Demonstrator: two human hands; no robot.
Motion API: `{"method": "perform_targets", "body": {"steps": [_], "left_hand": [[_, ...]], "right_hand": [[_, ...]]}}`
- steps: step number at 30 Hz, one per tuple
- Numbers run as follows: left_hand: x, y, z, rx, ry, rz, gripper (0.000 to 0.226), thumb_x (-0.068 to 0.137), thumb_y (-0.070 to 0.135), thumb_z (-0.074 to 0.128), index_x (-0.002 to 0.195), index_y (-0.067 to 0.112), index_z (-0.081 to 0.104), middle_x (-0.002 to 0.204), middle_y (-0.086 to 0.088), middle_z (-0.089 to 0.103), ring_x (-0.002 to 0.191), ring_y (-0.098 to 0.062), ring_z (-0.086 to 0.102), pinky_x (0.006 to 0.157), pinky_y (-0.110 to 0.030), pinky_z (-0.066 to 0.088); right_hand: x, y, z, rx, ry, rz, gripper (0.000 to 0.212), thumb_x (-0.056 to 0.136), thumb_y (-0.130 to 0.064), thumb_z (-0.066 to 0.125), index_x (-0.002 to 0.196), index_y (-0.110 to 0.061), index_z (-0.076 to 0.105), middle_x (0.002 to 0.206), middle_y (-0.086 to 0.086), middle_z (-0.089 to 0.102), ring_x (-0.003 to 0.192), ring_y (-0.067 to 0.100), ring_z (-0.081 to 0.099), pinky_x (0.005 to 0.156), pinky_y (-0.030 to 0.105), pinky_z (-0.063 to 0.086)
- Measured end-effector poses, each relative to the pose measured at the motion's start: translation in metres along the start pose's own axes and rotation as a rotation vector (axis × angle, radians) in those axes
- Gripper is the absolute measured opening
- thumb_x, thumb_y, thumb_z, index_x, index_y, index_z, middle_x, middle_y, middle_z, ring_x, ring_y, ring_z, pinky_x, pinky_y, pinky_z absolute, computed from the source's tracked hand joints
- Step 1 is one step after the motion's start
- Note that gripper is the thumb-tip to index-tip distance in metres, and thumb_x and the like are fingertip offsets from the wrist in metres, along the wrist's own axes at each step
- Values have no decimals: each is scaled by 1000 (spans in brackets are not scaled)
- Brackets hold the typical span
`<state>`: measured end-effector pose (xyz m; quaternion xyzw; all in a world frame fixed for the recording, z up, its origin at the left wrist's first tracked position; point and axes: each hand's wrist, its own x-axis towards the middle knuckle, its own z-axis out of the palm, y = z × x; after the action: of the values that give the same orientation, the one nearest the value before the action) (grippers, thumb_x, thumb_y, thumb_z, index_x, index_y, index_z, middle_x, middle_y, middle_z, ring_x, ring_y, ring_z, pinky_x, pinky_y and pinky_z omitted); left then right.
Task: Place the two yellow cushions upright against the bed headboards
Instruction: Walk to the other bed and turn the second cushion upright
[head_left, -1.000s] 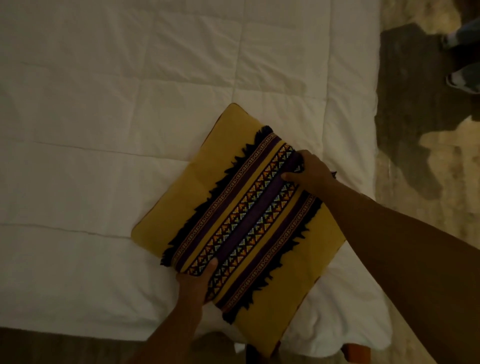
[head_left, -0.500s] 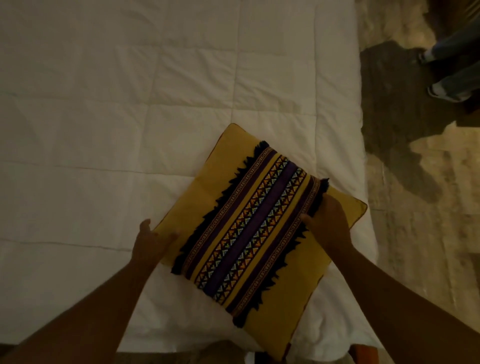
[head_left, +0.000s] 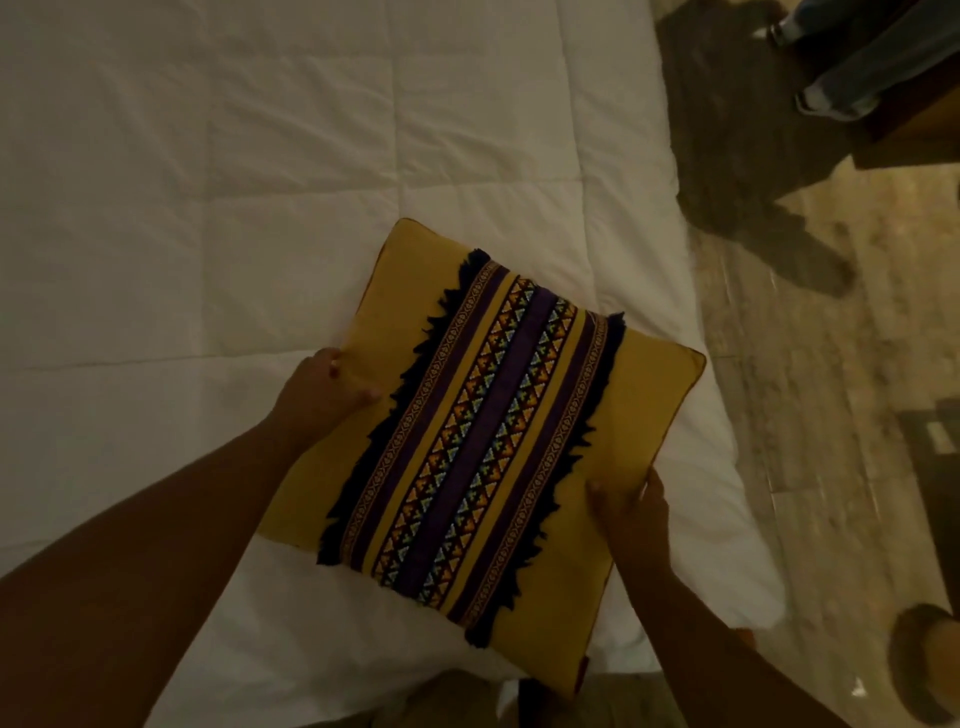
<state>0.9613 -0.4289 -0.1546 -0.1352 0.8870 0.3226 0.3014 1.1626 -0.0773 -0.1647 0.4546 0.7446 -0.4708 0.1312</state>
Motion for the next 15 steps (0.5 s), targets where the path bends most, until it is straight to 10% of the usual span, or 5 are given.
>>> {"method": "perform_targets", "body": {"steps": [10, 15], "left_hand": [[44, -20, 15, -12, -127, -111, 121, 58, 67, 81, 153, 25, 18, 153, -10, 40, 127, -34, 52, 94, -45, 51], [42, -25, 18, -169, -116, -113, 109, 51, 68, 82, 140, 19, 42, 133, -8, 59, 107, -26, 63, 90, -49, 56]], "right_hand": [[23, 16, 11, 113, -41, 214, 102, 67, -60, 76, 149, -18, 31, 144, 12, 49, 120, 35, 57, 92, 52, 54], [30, 17, 12, 245, -75, 240, 100, 61, -57, 80, 144, -15, 41, 135, 12, 59, 111, 33, 63, 89, 55, 56]]}}
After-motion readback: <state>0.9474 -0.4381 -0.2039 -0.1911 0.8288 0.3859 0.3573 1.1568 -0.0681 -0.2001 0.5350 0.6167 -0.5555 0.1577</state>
